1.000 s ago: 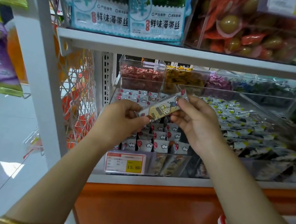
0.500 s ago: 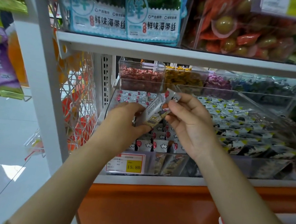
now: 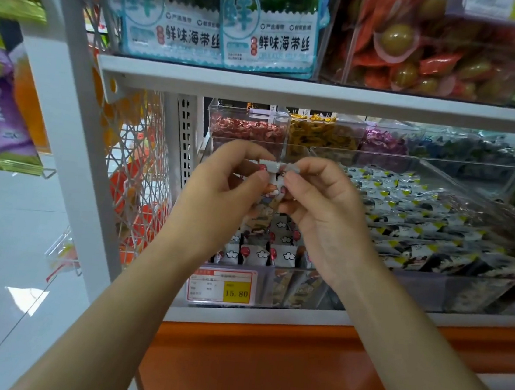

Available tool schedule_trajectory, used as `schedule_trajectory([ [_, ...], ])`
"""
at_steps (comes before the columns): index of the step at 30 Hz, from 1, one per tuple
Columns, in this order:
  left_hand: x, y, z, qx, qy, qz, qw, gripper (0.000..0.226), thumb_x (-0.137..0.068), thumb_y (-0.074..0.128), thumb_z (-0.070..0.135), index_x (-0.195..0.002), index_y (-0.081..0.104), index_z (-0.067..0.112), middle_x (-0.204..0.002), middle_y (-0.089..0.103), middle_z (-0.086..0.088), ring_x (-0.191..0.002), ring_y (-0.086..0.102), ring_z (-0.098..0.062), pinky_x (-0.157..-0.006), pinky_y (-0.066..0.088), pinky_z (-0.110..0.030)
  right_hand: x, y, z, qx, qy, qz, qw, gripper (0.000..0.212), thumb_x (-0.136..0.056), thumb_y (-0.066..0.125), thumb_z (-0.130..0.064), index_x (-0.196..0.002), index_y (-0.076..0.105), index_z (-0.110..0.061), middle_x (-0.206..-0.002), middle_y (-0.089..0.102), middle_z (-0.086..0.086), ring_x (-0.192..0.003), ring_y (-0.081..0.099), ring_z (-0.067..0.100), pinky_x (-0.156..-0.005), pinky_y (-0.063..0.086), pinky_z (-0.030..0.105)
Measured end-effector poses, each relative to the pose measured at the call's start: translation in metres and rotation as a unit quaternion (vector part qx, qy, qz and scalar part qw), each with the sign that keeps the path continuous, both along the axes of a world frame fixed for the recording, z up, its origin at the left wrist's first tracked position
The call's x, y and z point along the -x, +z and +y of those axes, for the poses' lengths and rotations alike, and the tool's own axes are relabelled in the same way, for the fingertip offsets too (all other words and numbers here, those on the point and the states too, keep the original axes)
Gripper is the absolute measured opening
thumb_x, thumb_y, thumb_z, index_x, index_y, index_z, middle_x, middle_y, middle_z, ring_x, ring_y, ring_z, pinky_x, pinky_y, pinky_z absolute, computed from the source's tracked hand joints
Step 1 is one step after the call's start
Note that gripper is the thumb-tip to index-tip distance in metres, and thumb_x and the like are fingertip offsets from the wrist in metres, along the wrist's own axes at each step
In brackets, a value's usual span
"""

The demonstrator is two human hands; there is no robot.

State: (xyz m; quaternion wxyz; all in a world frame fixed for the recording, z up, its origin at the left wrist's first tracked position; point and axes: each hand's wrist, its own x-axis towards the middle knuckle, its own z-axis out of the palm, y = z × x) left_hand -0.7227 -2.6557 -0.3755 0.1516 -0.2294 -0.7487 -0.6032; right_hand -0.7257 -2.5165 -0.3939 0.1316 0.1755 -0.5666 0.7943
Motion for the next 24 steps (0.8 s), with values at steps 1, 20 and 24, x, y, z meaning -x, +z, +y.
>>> schedule_trajectory([
  [1, 0.0008, -0.0009, -0.0001, -0.001, -0.004, 0.0, 1.0, 0.015, -0.092, 0.052, 0.01, -0.095, 0.061, 0.022, -0.085, 0.064, -0.004, -0.071, 0.061, -0.013, -0.062, 0.057, -0.026, 0.0002, -0.0001, -0.0005, 0.002, 0.0, 0.001, 1.0, 0.015, -0.087, 0.056, 0.001, -0.083, 0.059, -0.013, -0.075, 0.059, -0.003, -0.068, 0.055, 0.01, -0.058, 0.049, 0.02],
  [20, -0.0011, -0.005, -0.0015, -0.101, -0.021, -0.043, 0.994, 0.012, -0.092, 0.054, 0.013, -0.081, 0.053, 0.009, -0.075, 0.063, 0.0, -0.072, 0.064, -0.01, -0.067, 0.057, -0.025, -0.0024, 0.0026, 0.0037, 0.017, 0.061, 0.013, 0.998, 0.022, -0.084, 0.048, 0.008, -0.076, 0.056, -0.011, -0.095, 0.064, 0.005, -0.074, 0.054, 0.01, -0.063, 0.046, 0.019],
  [24, -0.0002, -0.0059, -0.0007, -0.123, -0.045, -0.057, 0.99, 0.012, -0.09, 0.057, 0.012, -0.079, 0.052, 0.008, -0.076, 0.066, 0.002, -0.078, 0.068, -0.014, -0.068, 0.056, -0.025, -0.0028, 0.0041, 0.0044, 0.043, 0.061, -0.002, 0.997, 0.029, -0.084, 0.045, 0.009, -0.07, 0.058, -0.012, -0.089, 0.062, 0.005, -0.074, 0.052, 0.012, -0.061, 0.045, 0.019],
])
